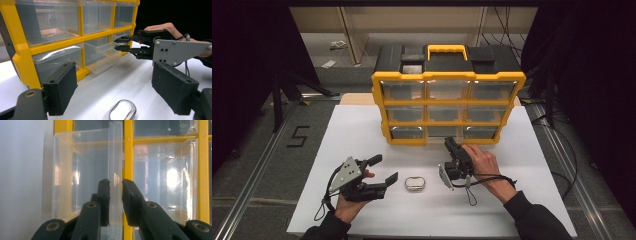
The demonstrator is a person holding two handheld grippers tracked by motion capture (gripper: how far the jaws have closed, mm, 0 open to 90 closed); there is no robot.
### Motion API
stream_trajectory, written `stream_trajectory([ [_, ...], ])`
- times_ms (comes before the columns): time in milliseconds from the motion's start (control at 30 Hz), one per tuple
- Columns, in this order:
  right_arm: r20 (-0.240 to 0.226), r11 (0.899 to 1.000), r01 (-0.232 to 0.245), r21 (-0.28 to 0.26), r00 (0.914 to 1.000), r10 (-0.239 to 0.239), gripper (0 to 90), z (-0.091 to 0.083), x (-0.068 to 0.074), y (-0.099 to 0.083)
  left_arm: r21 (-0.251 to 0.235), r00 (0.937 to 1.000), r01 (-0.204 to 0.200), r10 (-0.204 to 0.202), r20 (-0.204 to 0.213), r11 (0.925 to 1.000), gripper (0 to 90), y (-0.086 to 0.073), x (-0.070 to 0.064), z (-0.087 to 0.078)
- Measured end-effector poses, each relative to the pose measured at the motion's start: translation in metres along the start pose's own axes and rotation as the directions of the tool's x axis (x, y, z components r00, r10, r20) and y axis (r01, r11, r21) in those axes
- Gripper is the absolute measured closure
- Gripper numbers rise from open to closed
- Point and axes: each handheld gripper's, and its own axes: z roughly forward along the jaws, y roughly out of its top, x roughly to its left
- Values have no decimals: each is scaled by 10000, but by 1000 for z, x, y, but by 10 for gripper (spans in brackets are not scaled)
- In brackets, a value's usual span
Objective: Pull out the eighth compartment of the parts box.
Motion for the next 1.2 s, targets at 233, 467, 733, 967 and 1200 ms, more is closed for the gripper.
stream_trajectory([
  [233,21,9997,90,-207,10000,-90,774,-6,0,1,-7,10000,10,-10,11,10000,200,0,0,0],
  [467,-23,9997,95,-244,10000,-95,774,-11,1,2,-17,10000,13,-13,2,10000,200,0,0,0],
  [733,-117,9993,151,-335,9998,-155,774,-16,0,3,-43,9999,122,-122,-15,9999,200,0,2,0],
  [967,-206,9992,95,-393,9997,-103,774,-22,1,4,-27,10000,38,-38,-18,10000,200,0,1,0],
  [1200,-210,9988,213,-443,9995,-223,773,-25,1,4,-28,10000,28,-28,-23,10000,200,0,1,0],
])
